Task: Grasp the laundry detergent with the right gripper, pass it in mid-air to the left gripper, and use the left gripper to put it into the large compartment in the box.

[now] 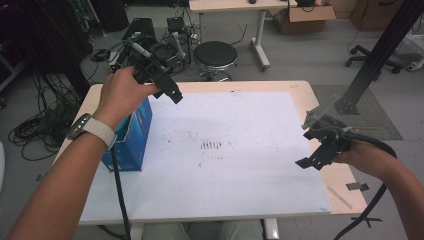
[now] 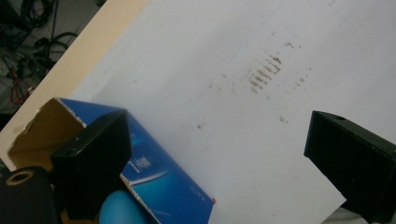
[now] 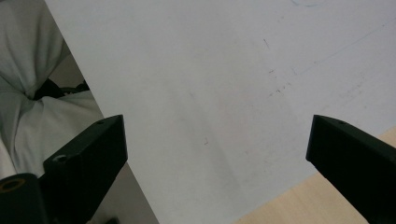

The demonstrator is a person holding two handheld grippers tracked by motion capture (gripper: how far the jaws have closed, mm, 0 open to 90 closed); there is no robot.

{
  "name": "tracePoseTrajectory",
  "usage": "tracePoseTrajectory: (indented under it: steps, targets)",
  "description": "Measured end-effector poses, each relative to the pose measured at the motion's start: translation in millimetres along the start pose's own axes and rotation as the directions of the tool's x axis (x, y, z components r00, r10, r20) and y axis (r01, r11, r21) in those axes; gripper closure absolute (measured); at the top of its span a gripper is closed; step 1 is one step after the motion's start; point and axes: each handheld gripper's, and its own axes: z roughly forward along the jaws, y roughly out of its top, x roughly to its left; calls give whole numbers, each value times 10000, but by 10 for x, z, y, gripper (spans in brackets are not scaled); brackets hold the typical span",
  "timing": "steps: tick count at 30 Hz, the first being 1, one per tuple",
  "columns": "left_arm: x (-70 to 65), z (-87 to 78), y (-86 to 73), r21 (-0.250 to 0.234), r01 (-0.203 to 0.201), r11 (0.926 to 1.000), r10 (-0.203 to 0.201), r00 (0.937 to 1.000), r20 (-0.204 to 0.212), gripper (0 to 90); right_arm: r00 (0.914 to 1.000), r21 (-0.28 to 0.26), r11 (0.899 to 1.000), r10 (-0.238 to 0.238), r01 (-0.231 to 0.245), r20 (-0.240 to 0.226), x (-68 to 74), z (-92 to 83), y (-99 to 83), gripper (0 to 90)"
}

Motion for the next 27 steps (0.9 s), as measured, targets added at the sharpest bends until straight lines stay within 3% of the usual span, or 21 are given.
tracePoseTrajectory:
  steps: [7,14,27]
  targets:
    - [-93,90,116,240,-885,9958,878,9957,278,81,10000,18,10000,-7,7,-26,-3,26,21,53]
    - [-148,187,210,328,-1431,9892,1416,9889,454,82,10000,53,10000,-42,42,-56,5,37,28,53]
    - [-218,332,289,379,-2418,9696,2384,9681,768,82,10000,79,10000,-52,53,-76,5,49,41,53]
